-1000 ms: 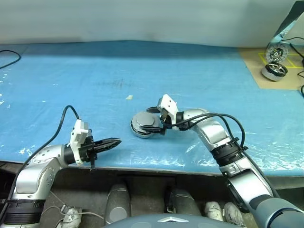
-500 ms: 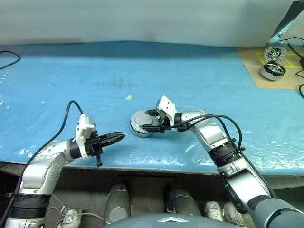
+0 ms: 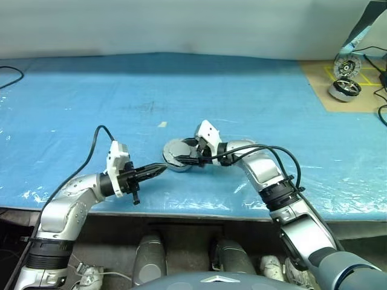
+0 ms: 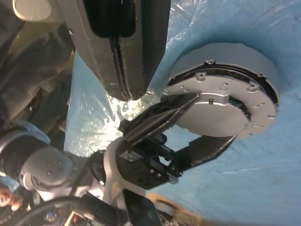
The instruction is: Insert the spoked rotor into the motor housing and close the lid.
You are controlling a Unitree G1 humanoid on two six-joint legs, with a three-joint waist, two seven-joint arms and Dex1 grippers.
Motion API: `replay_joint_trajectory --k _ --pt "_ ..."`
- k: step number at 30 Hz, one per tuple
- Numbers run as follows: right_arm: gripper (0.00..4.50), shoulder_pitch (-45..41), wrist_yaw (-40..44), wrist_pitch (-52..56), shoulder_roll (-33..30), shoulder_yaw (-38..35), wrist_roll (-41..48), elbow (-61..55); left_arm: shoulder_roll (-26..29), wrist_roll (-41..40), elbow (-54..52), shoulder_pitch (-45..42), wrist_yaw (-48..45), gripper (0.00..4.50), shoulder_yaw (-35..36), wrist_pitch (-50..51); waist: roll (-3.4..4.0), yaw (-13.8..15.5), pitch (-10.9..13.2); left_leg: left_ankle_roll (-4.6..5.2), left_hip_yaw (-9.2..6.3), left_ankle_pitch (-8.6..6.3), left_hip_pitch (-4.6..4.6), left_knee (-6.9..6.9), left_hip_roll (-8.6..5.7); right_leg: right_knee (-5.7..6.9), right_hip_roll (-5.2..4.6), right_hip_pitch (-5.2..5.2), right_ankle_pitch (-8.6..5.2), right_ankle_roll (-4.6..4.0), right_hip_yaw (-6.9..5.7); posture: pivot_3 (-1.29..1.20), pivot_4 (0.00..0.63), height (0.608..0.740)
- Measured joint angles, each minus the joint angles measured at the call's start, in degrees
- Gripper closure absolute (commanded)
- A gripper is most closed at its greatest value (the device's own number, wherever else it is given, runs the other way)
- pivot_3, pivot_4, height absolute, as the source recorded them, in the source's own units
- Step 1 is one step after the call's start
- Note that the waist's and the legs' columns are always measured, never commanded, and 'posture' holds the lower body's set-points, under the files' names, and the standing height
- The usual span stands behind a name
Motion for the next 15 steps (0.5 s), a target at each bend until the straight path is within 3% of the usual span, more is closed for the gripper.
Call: replay_joint_trajectory --k 4,15 --pt "1.56 -0.06 -0.16 -0.77 0.49 0.05 -0.63 0.62 2.29 -0.02 0.54 3.94 -1.35 4.5 1.64 -0.51 0.0 0.04 0.0 0.0 0.02 -0.01 0.23 -0.1 0.0 -0.13 0.0 0.22 0.0 0.0 0.01 0.0 0.15 0.74" --pt "1.56 -2.93 -4.05 -6.22 3.82 1.01 -4.56 8.32 2.56 4.32 4.65 4.11 -1.02 4.5 2.47 -6.53 0.0 -0.01 -0.02 -0.01 0.03 -0.01 0.71 -0.13 0.0 -0.14 -0.01 0.62 -0.01 -0.01 0.09 0.0 0.15 0.74"
